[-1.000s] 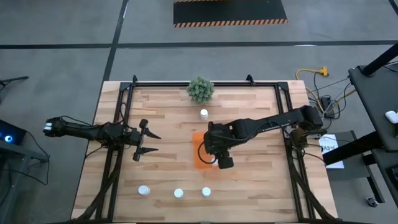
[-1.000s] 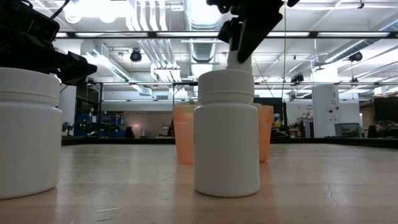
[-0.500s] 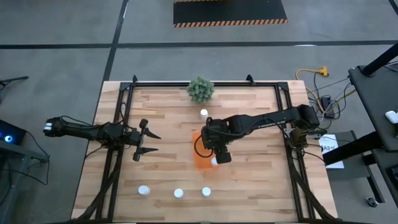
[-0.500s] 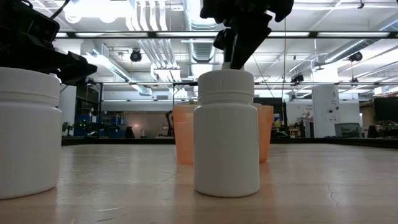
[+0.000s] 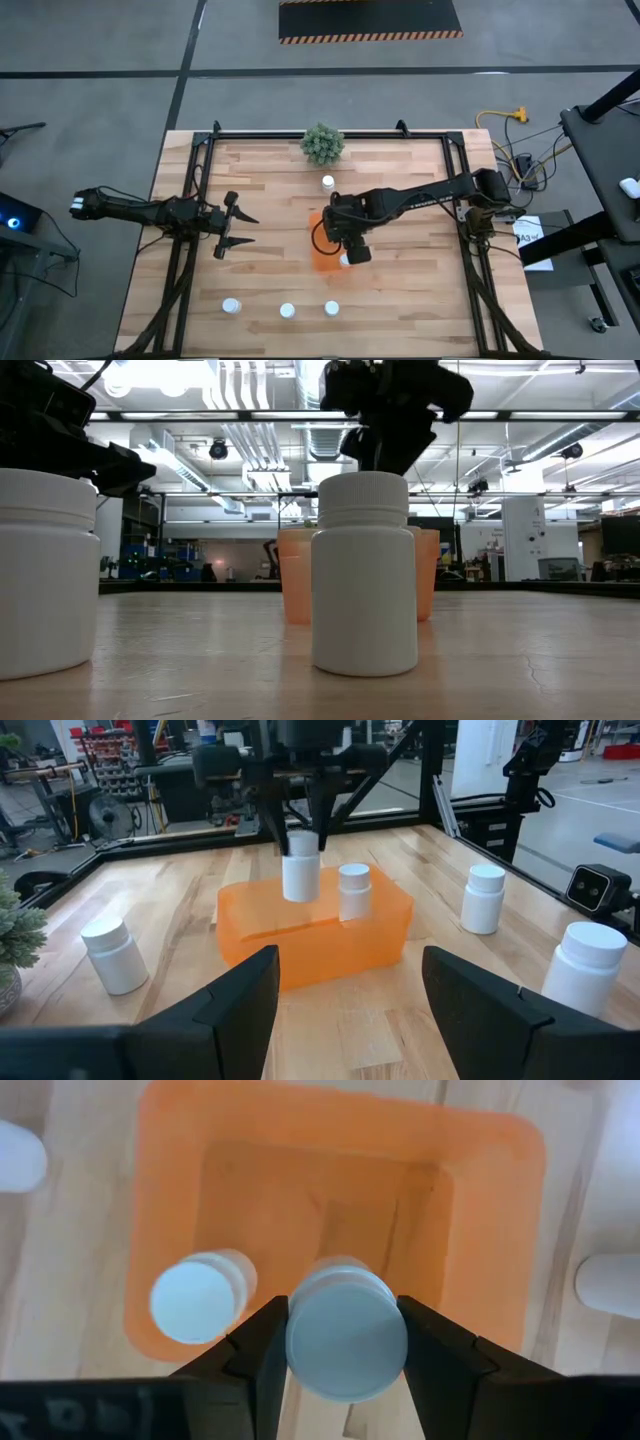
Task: Pick and place pill bottles into a basket
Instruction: Put the white pill bottle into the orange bin
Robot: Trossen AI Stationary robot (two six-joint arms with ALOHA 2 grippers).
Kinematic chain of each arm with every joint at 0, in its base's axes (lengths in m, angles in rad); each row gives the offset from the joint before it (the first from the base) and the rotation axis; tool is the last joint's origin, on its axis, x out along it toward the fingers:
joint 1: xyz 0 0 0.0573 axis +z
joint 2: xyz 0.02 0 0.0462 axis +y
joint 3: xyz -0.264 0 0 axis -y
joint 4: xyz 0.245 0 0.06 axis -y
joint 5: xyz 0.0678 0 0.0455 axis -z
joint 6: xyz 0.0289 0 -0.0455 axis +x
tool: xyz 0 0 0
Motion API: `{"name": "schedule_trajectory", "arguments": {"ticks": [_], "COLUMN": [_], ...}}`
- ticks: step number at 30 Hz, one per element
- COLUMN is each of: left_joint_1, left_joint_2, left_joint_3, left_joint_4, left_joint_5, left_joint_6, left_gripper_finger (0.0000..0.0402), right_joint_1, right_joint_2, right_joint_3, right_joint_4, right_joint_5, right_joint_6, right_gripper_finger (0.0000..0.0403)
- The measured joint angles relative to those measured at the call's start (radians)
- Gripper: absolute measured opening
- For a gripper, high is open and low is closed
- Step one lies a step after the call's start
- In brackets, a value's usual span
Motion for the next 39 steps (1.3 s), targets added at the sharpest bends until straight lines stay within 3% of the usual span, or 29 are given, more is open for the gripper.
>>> {"name": "schedule_trajectory", "arguments": {"ticks": [34,39], "left_joint_1": [0.000,0.000], "left_joint_2": [0.000,0.000], "left_joint_3": [0.000,0.000], "left_joint_4": [0.000,0.000], "left_joint_5": [0.000,0.000], "left_joint_6": [0.000,0.000], "left_gripper_finger": [0.0228,0.0228], "right_joint_1": [-0.028,-0.029], "right_joint_2": [0.001,0.001], "right_joint_3": [-0.157,-0.157], "right_joint_4": [0.138,0.139], "right_joint_5": [-0.052,-0.052], "right_joint_6": [-0.008,-0.019], "right_gripper_finger": [0.0151,0.0171]}}
